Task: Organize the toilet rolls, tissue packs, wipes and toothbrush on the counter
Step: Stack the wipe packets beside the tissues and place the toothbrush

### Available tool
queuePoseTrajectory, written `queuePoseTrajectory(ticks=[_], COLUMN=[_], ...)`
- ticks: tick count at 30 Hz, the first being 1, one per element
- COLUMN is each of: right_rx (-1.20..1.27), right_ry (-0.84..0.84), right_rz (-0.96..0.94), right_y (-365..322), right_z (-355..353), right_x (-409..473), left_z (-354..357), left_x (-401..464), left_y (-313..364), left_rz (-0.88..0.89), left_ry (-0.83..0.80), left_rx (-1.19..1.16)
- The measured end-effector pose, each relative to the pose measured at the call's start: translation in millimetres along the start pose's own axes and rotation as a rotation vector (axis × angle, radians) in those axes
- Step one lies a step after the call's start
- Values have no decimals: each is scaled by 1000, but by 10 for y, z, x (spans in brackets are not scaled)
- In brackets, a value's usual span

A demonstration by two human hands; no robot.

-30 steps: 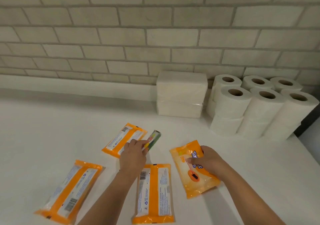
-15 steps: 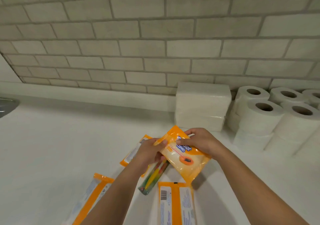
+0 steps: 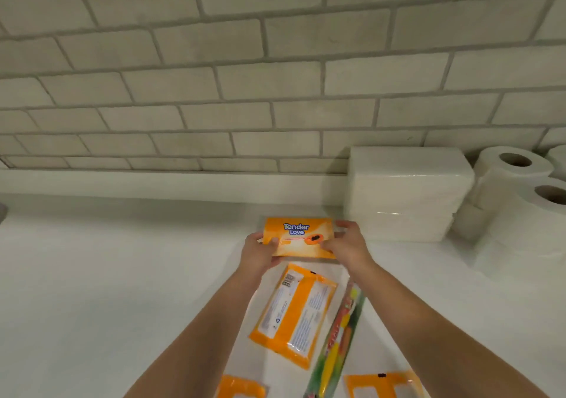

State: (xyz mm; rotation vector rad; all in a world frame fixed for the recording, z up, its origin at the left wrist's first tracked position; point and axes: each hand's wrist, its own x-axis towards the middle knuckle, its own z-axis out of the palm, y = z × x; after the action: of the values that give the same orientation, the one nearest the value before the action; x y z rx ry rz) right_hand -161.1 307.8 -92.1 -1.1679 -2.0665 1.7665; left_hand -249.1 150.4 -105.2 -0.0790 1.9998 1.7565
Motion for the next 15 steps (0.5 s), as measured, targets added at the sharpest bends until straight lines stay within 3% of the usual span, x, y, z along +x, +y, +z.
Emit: queuePoseTrajectory(ticks=[5,12,15], right_rx=[-235,-656,-721], right_ry=[91,171,170], right_rz=[-122,-307,-386], right_y=[-8,142,145], right_z=[259,455,487], right_x=[296,435,412], left_z=[-35,-31,3], left_x=[449,628,624], left_y=[-9,-79,-88], left_rz=[136,341,431], left_ry=[-88,87,63], left_rx=[387,839,951])
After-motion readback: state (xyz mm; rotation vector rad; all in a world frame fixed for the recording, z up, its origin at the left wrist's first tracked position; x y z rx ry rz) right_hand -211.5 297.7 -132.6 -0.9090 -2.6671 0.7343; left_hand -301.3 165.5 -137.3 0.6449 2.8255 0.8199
